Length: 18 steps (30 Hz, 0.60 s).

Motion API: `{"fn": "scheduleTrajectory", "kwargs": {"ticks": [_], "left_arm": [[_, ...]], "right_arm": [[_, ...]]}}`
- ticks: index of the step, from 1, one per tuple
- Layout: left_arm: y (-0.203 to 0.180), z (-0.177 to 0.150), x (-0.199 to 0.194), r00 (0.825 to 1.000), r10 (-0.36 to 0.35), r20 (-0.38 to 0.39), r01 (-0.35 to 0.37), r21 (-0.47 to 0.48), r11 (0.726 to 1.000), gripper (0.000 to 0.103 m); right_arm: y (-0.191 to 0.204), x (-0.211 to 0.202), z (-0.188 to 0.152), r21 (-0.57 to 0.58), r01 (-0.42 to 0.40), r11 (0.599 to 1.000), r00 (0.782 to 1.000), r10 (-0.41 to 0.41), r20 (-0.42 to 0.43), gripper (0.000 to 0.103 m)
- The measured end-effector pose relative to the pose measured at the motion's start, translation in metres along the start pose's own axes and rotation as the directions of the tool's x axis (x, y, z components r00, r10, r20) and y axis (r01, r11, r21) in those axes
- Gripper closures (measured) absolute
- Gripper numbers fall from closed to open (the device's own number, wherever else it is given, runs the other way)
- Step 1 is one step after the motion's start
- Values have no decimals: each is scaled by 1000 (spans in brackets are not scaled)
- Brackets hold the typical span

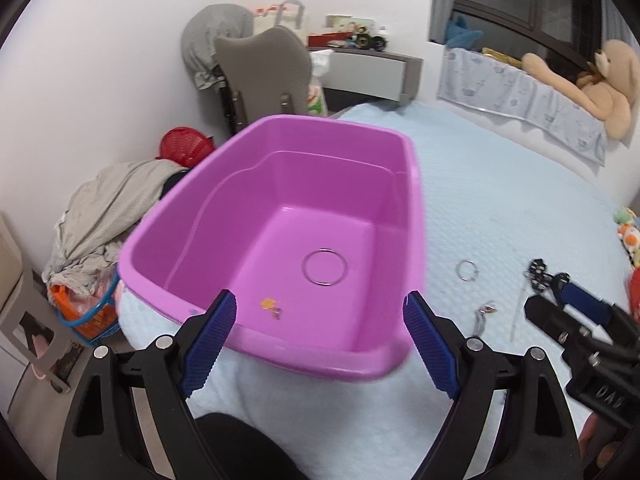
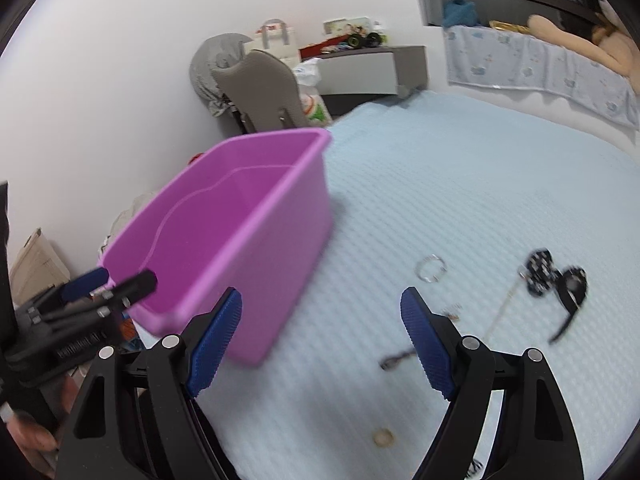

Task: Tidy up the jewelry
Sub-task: 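Move both open tools out of the tub back over the jewelry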

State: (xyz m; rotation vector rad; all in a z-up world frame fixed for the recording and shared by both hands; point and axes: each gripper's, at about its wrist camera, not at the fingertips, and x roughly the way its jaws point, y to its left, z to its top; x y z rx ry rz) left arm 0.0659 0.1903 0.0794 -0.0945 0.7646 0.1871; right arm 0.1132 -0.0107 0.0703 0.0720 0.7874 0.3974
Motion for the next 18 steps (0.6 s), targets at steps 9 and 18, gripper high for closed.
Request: {"fn": "scheduleTrajectory", "kwargs": {"ticks": [9, 18], "left_arm": [[-54, -19, -13, 996, -85, -10, 85, 90, 992, 19], [-101, -37, -20, 987, -154, -37, 158, 164, 974, 19]], "right_arm": [[-60, -36, -52, 105, 103, 989, 995, -101, -23, 25], [-107, -63, -96, 199, 176, 964, 984, -166, -65, 25]]}}
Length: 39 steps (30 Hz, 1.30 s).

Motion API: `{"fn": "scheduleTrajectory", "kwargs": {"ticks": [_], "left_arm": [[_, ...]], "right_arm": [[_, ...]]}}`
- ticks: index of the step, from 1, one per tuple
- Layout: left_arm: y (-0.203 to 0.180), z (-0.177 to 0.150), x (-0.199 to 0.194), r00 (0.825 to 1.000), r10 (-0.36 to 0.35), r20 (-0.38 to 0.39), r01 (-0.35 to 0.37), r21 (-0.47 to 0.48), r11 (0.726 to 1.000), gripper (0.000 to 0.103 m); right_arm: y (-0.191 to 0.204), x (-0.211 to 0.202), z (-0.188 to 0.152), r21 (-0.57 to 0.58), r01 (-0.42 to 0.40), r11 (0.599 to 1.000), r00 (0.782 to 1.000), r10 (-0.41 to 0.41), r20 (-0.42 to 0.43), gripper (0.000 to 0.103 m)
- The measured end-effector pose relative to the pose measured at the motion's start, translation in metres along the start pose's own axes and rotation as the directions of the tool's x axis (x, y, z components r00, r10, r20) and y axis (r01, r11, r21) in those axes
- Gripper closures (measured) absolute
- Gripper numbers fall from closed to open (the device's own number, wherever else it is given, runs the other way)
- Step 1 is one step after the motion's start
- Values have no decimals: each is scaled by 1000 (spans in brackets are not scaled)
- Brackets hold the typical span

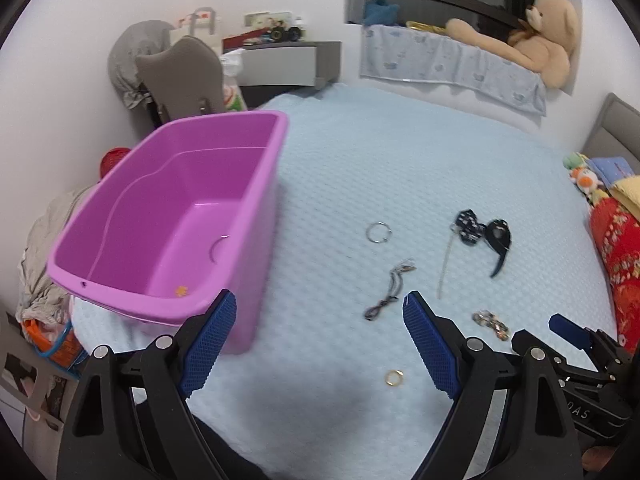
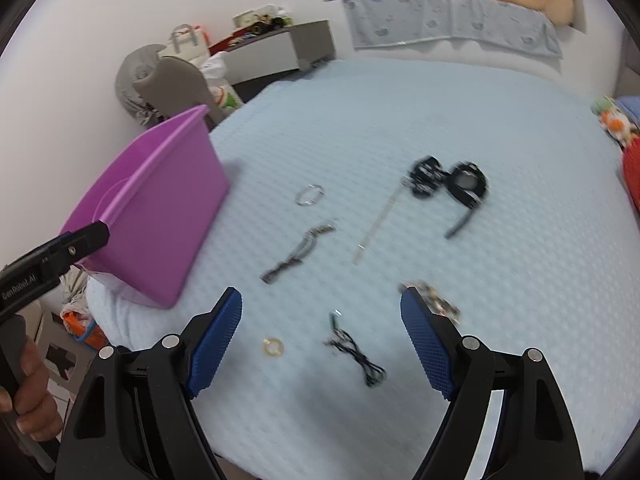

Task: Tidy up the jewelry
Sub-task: 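Move both open tools out of the tub back over the jewelry, then grasp the gold ring with the left tool while the right tool grasps the white flower charm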

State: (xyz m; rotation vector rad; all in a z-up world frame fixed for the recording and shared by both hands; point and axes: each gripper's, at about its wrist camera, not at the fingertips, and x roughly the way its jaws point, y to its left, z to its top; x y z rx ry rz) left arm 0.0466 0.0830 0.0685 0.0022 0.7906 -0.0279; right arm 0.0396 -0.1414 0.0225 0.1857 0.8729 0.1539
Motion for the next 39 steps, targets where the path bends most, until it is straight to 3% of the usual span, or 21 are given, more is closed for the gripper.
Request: {"fn": "scheduleTrajectory", "kwargs": {"ticks": [20, 28, 39], "left_arm": [[-84, -37, 23, 991, -107, -75, 116, 127, 985, 19], [-90, -60, 44, 986, -110, -127, 128, 141, 982, 19], [-84, -96, 81, 975, -97, -201, 124, 126, 984, 19]], "right_arm": [[-88, -25, -59, 163, 121, 979, 992, -116, -39, 25], [-104, -26, -78, 183, 155, 971, 988, -148, -53, 25], [-116, 6, -101, 185, 158, 970, 984, -139, -111, 25]]}}
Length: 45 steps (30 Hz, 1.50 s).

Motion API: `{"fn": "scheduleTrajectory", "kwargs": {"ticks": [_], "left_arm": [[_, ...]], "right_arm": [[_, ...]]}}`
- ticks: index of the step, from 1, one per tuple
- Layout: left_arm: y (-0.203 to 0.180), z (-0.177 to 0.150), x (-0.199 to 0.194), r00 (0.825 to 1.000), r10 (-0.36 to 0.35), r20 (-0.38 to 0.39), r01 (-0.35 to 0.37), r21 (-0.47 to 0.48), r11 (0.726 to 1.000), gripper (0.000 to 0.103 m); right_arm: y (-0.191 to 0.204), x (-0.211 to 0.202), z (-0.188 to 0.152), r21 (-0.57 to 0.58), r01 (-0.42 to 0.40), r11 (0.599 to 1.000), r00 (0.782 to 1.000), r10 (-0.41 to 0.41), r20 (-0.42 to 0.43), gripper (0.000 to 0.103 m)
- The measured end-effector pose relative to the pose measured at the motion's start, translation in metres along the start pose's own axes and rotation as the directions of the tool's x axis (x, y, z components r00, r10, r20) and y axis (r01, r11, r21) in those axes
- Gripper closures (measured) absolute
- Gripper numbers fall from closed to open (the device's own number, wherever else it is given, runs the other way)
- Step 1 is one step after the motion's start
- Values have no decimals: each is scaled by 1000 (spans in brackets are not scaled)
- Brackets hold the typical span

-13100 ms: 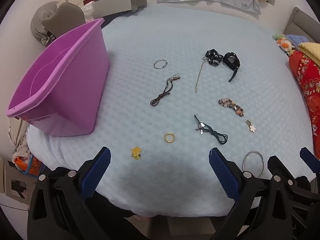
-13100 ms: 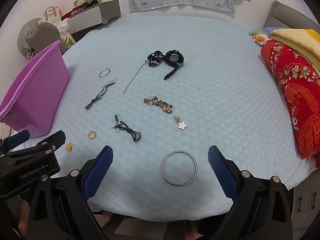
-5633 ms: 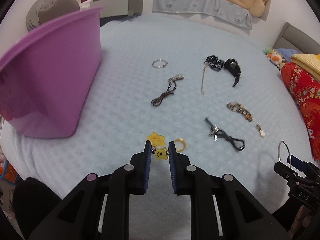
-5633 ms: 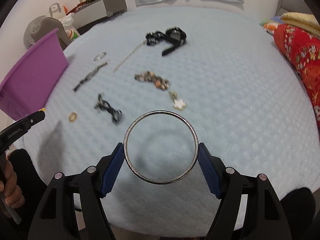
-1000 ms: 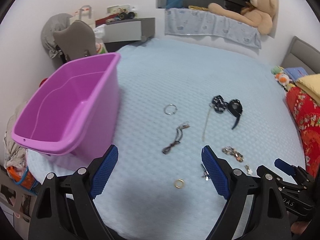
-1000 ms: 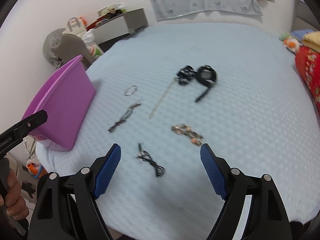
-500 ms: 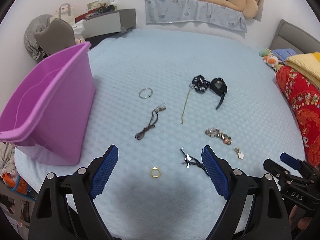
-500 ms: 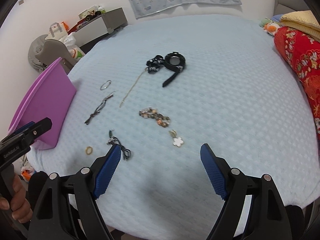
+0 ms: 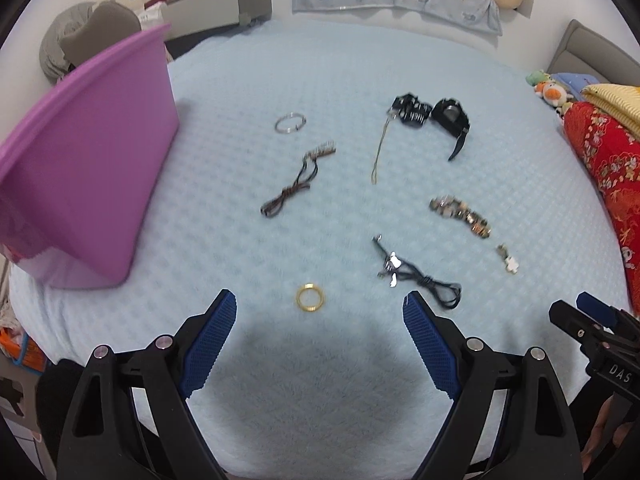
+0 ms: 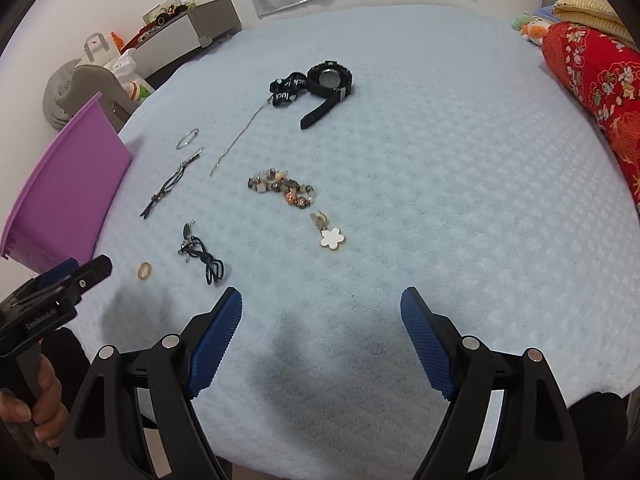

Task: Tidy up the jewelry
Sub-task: 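Grasp the gold ring with the left tool while the right tool grasps the white flower charm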

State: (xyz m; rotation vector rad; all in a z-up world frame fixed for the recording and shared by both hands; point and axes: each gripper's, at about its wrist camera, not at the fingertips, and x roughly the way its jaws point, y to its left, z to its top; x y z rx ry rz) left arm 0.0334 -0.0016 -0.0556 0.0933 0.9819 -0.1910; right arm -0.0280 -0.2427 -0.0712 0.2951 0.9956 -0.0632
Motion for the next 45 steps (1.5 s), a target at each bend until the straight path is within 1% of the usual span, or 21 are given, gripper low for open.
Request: {"fn": "scheduleTrajectory", "kwargs": {"ticks": [2, 6, 8, 11, 16, 20, 24, 30, 38, 45], "left_arm": [[0, -2, 9, 1000, -3, -14, 3, -6, 1000, 19], [-4, -3, 21, 1000, -19, -18, 19, -4, 1000, 19], [-4, -3, 27, 1000, -14, -22, 14, -2, 1000, 19], [5, -4, 35, 999, -15, -48, 14, -36, 999, 19], [23, -9, 41, 998, 26, -54, -29, -62, 998, 19], [30, -10, 52, 996, 32, -81, -39, -82, 996, 19], [26, -10, 56, 997, 39, -72, -43, -59, 997, 19], [24, -12, 64, 996, 36, -80, -40, -50, 998, 19], [21, -12, 69, 997, 40, -72, -44, -50, 998, 19], [15, -12, 72, 997, 49, -62, -53, -59, 997, 19]], "right_arm": [[0, 6, -1, -4, 1, 1000, 1000, -1, -7, 25], [-3, 19, 1, -11, 5, 1000, 1000, -5, -23, 25], [-3, 25, 3, -15, 9, 1000, 1000, -9, -28, 25], [-2, 31, 5, -22, 7, 1000, 1000, -8, -30, 25], [-1, 39, 6, -32, 11, 999, 999, -12, -29, 25], [-4, 46, 4, -20, 11, 1000, 999, -12, -39, 25], [-6, 49, 4, -24, 23, 999, 999, -24, -38, 25], [-4, 53, 9, -37, 29, 999, 999, -30, -31, 25], [2, 62, 14, -75, 50, 996, 998, -51, -23, 25], [-3, 68, 24, -95, 42, 995, 999, -45, -23, 25]]}}
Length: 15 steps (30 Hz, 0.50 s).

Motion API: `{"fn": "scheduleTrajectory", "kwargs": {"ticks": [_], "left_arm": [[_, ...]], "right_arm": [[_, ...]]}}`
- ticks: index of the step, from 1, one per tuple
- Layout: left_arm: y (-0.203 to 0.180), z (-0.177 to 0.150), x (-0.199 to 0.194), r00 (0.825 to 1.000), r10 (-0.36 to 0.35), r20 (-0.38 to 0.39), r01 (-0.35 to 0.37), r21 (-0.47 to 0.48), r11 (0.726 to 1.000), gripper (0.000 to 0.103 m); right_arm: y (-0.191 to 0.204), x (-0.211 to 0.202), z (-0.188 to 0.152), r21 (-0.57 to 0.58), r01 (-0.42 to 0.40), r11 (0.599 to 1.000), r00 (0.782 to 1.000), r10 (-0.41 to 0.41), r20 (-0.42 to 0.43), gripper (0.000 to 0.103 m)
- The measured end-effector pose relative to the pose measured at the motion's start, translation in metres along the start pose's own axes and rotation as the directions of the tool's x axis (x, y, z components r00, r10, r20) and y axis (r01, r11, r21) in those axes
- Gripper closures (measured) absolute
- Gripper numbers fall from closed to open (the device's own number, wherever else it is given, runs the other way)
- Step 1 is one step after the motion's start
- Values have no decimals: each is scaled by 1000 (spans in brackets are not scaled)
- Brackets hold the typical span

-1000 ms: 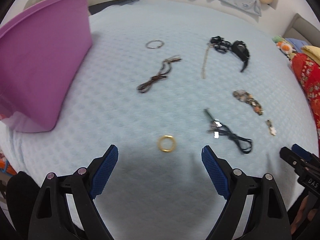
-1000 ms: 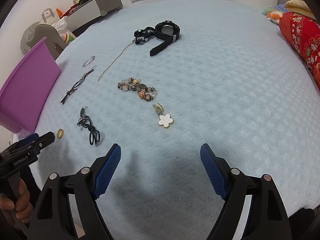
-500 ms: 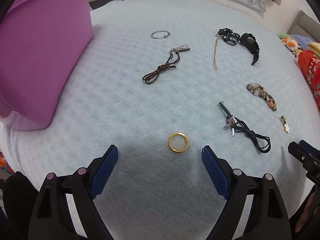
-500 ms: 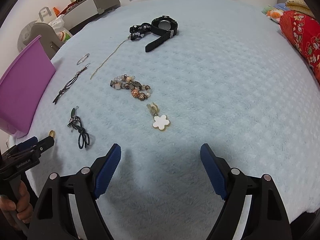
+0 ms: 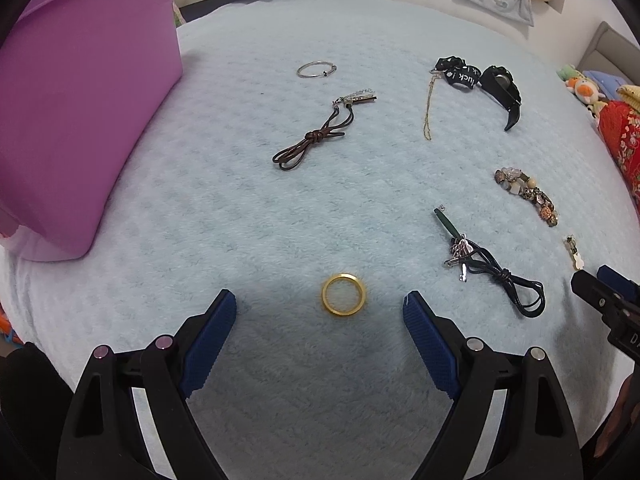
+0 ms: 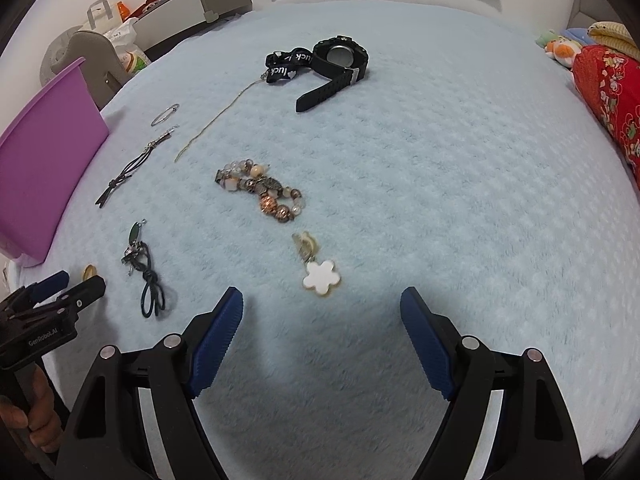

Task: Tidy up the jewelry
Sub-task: 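Grasp the gold ring with the left tool while the right tool grasps the white flower charm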

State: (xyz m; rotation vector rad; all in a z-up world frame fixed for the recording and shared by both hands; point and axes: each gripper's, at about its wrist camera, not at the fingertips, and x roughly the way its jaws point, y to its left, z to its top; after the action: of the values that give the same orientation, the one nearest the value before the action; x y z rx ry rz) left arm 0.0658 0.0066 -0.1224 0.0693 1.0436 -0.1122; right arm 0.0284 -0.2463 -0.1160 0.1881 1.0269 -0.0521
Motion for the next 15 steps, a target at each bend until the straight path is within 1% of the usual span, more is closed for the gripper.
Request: {"fn": "scheduleTrajectory", "kwargs": {"ticks": [4, 7, 9, 11, 15], "left_arm": [[-2, 1, 3, 1000, 1, 3, -1, -10, 1000, 19], [-1, 1, 5, 1000, -3, 4, 3, -19, 1000, 19], [-1, 2, 6, 1000, -3, 13, 3, -18, 1000, 17], [-2, 1, 9, 1000, 3, 27, -3, -7, 1000, 11], [-3, -2, 10, 998, 16, 60, -17, 7, 1000, 8]], "right_arm": [[-3, 9, 7, -26, 6, 1000, 1000, -7, -27, 26], [-1, 13, 8, -43, 14, 999, 1000, -15, -23, 26], [0, 15, 8, -50, 21, 999, 1000, -22, -18, 26], [1, 17, 7, -57, 27, 998, 1000, -28, -9, 26], [3, 19, 6, -75, 45, 996, 999, -44, 16, 26]]}}
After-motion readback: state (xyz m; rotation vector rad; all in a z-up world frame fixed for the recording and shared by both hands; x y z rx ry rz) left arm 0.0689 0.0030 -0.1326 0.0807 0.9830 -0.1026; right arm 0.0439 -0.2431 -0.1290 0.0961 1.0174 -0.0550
